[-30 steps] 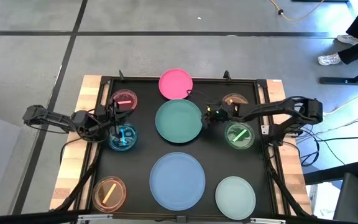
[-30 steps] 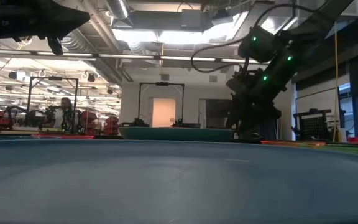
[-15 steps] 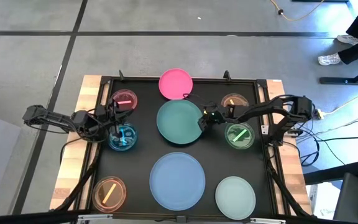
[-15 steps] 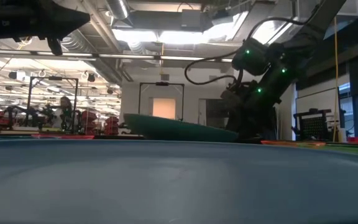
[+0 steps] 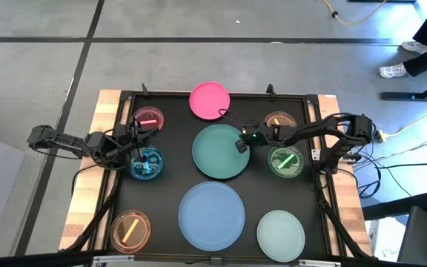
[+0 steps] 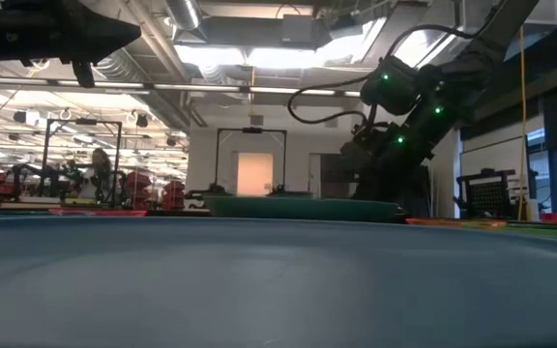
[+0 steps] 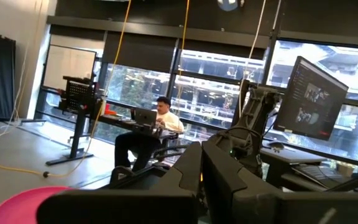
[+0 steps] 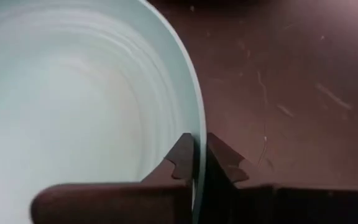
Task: Stack plastic plates
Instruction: Stack the dark green plate on top of the blue plate
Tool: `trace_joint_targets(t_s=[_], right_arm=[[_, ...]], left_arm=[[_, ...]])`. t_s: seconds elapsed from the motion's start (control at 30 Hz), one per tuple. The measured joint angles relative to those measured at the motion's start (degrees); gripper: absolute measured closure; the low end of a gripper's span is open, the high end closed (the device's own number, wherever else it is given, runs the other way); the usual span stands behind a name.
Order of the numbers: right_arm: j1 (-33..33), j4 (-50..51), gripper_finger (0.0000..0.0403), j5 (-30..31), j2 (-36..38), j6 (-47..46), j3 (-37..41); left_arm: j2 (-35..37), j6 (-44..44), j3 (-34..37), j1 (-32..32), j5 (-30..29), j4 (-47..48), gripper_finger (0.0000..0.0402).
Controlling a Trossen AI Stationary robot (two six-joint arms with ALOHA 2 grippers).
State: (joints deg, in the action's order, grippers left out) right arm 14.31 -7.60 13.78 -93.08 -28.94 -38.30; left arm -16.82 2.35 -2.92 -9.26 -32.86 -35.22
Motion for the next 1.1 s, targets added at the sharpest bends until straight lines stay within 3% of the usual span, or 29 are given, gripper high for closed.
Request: trace_joint_targets(t_s=[0.27, 0.43, 0.57, 0.9, 1.1], right_arm=[[0.0, -1.09, 0.04, -1.98, 7.33, 3.29, 0.04], [-0.82, -1.55, 0.0401, -9.67, 13.93, 3.51, 0.04], [-4.48, -2.6, 0.0401, -11.95, 16.49, 2.21, 0.04], [-18.96, -7.68, 0.0401, -12.7, 12.14, 0.75, 0.04], [-25.76, -13.84, 0.0399, -9.2, 5.17, 0.75, 0.02]], left_arm=[[0.0, 0.0, 0.02, 0.0, -0.04, 0.04, 0.0395], [0.0, -0.02, 0.02, 0.0, -0.19, 0.07, 0.0395], [0.0, 0.0, 0.02, 0.01, -0.68, 0.04, 0.0395], [0.0, 0.0, 0.04, 0.02, -0.72, 0.02, 0.0395], [0.0, 0.0, 0.04, 0.0, -0.74, 0.02, 0.0395]])
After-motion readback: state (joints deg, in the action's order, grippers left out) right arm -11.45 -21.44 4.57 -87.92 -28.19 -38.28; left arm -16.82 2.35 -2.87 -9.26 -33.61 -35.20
